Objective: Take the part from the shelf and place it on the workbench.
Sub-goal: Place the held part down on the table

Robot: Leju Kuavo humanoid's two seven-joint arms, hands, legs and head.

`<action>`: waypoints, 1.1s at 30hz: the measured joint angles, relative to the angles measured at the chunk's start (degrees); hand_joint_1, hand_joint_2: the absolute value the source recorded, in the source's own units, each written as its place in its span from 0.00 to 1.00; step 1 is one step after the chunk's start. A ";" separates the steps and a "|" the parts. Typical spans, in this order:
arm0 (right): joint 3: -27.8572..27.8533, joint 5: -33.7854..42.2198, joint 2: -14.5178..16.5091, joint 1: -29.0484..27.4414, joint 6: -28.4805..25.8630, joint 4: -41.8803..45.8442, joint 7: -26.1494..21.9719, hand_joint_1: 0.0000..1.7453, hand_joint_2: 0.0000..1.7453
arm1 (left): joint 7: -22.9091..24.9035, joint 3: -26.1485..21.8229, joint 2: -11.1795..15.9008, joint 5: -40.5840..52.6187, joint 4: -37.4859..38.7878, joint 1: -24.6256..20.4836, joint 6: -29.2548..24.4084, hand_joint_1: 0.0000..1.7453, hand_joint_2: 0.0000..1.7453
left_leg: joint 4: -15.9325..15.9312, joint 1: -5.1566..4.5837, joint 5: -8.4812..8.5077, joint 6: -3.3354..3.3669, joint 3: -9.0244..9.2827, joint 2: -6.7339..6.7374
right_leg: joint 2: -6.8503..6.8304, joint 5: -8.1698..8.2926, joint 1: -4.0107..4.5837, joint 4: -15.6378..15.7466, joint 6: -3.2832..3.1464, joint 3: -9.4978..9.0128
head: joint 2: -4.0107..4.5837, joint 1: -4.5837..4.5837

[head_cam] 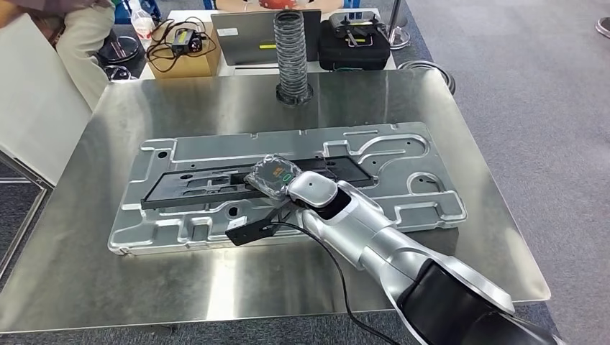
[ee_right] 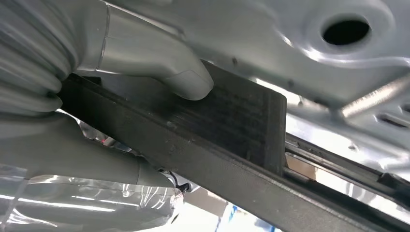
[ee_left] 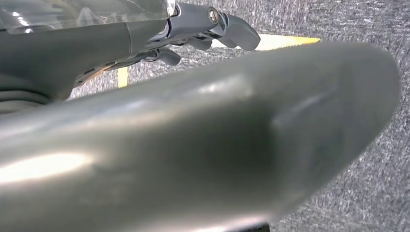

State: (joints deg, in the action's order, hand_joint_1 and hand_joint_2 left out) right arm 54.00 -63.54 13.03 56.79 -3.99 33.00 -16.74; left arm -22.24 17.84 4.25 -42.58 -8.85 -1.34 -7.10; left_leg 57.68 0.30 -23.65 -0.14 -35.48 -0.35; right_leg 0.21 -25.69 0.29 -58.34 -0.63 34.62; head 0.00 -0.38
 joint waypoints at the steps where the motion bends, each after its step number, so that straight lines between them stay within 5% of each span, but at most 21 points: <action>1: 0.04 0.54 -0.06 -0.04 0.18 -0.39 -0.18 1.00 1.00 | -0.02 0.11 -0.04 -0.01 0.00 -0.01 0.01 0.00 0.00 | -0.04 -0.04 0.01 -0.32 0.02 0.00 | 0.04 0.05 0.10 0.10 -0.15 -0.03 | 0.00 -0.01; 4: 0.07 1.56 -0.22 -0.10 0.34 -1.38 -0.69 1.00 1.00 | -0.07 0.39 -0.08 -0.04 0.00 0.08 0.10 0.00 0.00 | 1.19 0.11 -1.06 -1.24 -0.42 0.03 | 0.07 0.54 -0.32 0.77 -0.91 -0.40 | 0.00 -0.07; 8: 0.13 1.82 -0.28 -0.27 0.44 -2.27 -0.79 1.00 1.00 | -0.08 0.63 -0.11 -0.07 0.00 0.10 0.19 0.00 0.00 | 14.20 0.57 -7.50 -2.37 -6.12 0.08 | 0.01 0.66 -0.57 1.04 -1.28 -0.61 | 0.00 -0.37; 10: 0.17 2.10 -0.33 -0.50 0.79 -2.76 -0.84 0.50 0.50 | -0.08 0.73 -0.11 -0.09 0.00 0.13 0.31 0.00 0.50 | 15.97 0.80 -7.02 -2.68 -6.98 0.09 | 0.07 0.57 -0.58 0.98 -1.21 -0.67 | 0.00 -0.38; 12: 0.20 2.87 -0.36 -0.61 1.40 -3.15 -1.05 0.00 0.00 | -0.10 0.82 -0.11 -0.19 0.00 0.17 0.41 0.00 1.00 | 9.33 1.03 -3.02 -2.76 -3.70 0.12 | 0.22 0.32 -0.63 0.84 -0.93 -0.86 | 0.00 -0.38; 14: 0.20 3.94 -0.42 -0.67 1.95 -3.46 -1.45 0.00 0.00 | -0.12 0.89 -0.10 -0.36 0.00 0.10 0.31 0.00 1.00 | 2.28 0.92 -0.73 -2.36 -0.14 0.09 | 0.39 0.06 -0.47 0.58 -0.40 -0.84 | -0.01 -0.40; 18: 0.19 6.39 -0.62 -1.11 2.07 -3.73 -2.13 0.00 0.00 | -0.13 1.06 -0.11 -0.23 0.00 -0.06 0.07 0.00 0.00 | 0.06 0.70 -0.86 -0.75 0.83 0.02 | 0.46 -0.17 -0.45 0.38 0.82 -0.64 | 0.00 -0.41; 20: -0.02 8.10 -0.93 -1.18 2.04 -3.44 -2.78 0.00 0.00 | -0.45 1.16 -0.12 -0.08 0.00 -0.06 0.26 0.00 0.00 | -0.20 0.83 -0.70 0.01 0.96 0.14 | 0.34 -1.97 -0.55 -2.32 1.34 0.48 | 0.00 -0.37; 23: -0.77 11.64 -1.81 -1.80 2.83 -2.12 -4.34 0.00 0.00 | -0.78 1.41 -0.09 -0.04 0.00 -0.09 0.56 0.00 0.00 | -0.21 0.70 -0.75 0.60 1.00 0.26 | 0.22 -7.10 -0.64 -13.43 1.65 5.79 | 0.00 -0.34; 25: -1.80 15.46 -2.59 -2.68 4.41 -0.08 -5.57 0.00 0.00 | -0.85 1.64 -0.06 -0.05 0.00 -0.09 0.90 0.00 0.00 | -0.11 0.58 -0.84 0.69 1.05 0.25 | 0.21 -7.21 -0.64 -16.57 1.55 7.58 | 0.00 -0.33; 29: -5.34 25.23 -3.57 -3.48 7.73 5.41 -8.20 0.00 0.00 | -1.05 2.04 -0.10 -0.29 0.00 -0.21 1.48 0.00 0.00 | 0.22 0.13 -1.10 0.35 1.15 0.16 | 0.09 -0.23 -0.31 -2.63 0.40 1.33 | 0.00 -0.38; 33: -11.86 43.06 -5.26 -5.49 12.10 13.06 -11.94 0.00 0.00 | -1.59 2.12 -0.09 -1.09 0.00 -0.12 1.77 0.00 0.00 | 0.15 0.06 -1.26 -0.69 1.12 0.09 | -0.08 0.51 -0.20 0.27 -0.21 0.11 | -0.01 -0.39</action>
State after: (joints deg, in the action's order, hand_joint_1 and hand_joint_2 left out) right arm 42.14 -20.48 7.77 51.29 8.11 46.06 -28.67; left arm -23.82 19.96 4.16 -43.67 -8.85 -1.46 -5.34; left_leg 57.83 0.36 -24.91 -0.83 -34.36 -0.27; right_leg 0.13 -25.18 0.09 -58.08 -0.83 34.73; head -0.01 -0.76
